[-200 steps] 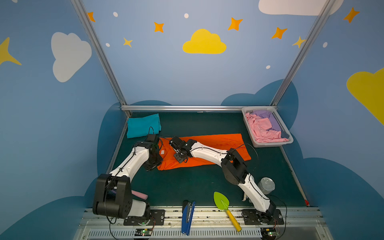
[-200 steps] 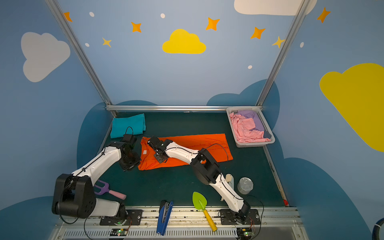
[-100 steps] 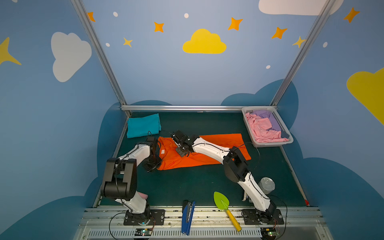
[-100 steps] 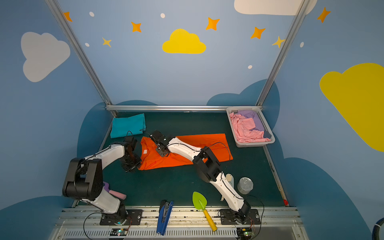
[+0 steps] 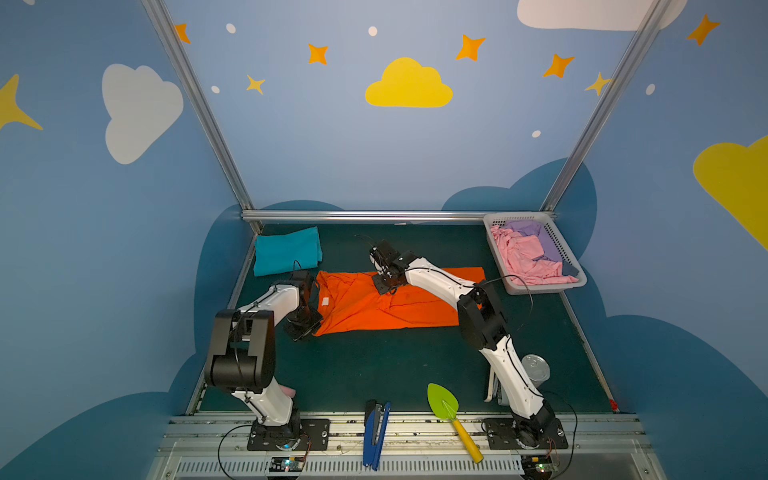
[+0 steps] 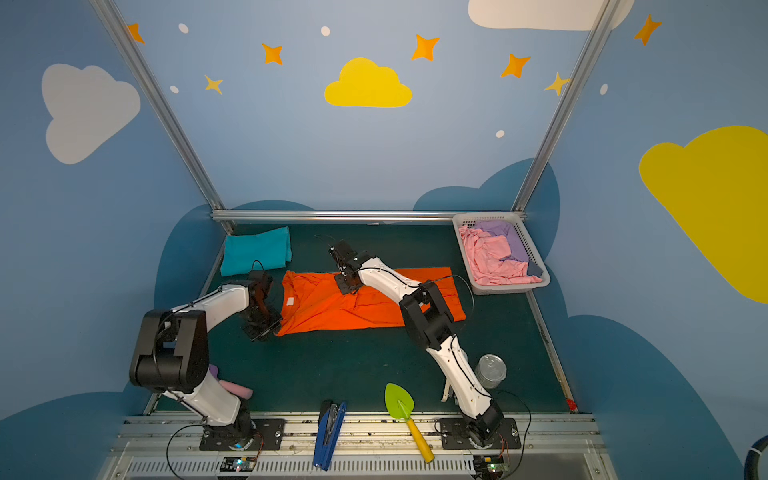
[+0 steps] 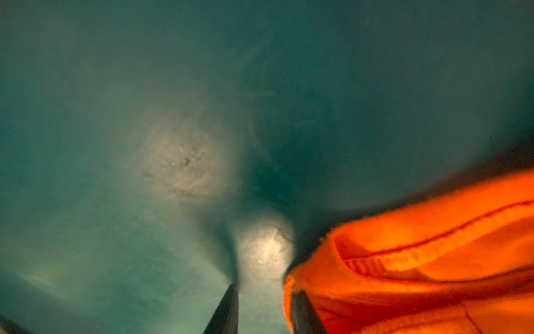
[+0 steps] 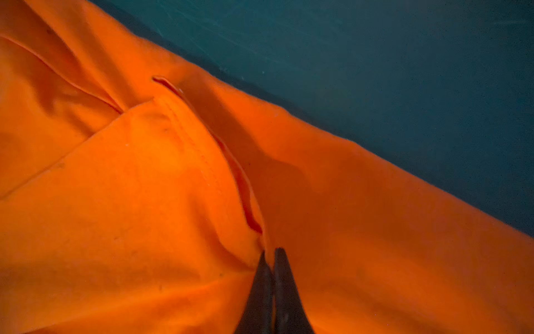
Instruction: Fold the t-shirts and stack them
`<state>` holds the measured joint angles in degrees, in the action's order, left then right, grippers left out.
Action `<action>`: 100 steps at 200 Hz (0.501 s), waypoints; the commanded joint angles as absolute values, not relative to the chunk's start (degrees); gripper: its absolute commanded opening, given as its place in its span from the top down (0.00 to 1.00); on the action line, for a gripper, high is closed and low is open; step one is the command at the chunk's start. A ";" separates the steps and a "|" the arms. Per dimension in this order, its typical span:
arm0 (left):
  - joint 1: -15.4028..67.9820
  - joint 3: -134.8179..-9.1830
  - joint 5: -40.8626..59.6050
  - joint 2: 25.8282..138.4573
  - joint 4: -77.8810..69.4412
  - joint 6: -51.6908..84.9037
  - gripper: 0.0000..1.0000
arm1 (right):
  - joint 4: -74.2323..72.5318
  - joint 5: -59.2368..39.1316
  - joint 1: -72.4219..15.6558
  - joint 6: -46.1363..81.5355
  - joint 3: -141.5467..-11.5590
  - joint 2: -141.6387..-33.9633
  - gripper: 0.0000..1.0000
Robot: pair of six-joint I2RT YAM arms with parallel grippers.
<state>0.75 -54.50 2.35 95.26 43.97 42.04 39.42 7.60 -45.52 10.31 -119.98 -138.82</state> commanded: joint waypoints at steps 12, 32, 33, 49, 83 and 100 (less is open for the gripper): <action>0.01 -54.32 0.11 96.06 47.25 41.80 0.69 | 38.33 7.41 -45.11 12.50 -117.31 -135.73 1.00; 0.00 -54.23 -0.50 95.64 48.72 41.94 0.70 | 37.90 8.22 -44.85 13.07 -116.38 -135.14 1.00; 0.00 -54.23 -0.56 95.59 48.79 41.93 0.70 | 37.89 8.20 -44.84 13.08 -116.33 -135.11 1.00; 0.01 -54.14 -0.90 94.49 49.55 42.23 0.69 | 37.64 7.43 -44.69 13.19 -115.93 -134.91 1.00; 0.00 -56.27 -2.36 90.70 52.25 42.54 0.61 | 38.68 9.49 -44.70 13.89 -115.88 -134.79 0.73; 0.17 -58.24 -4.74 87.31 55.02 42.79 0.60 | 39.43 12.23 -44.30 14.36 -115.46 -133.49 0.62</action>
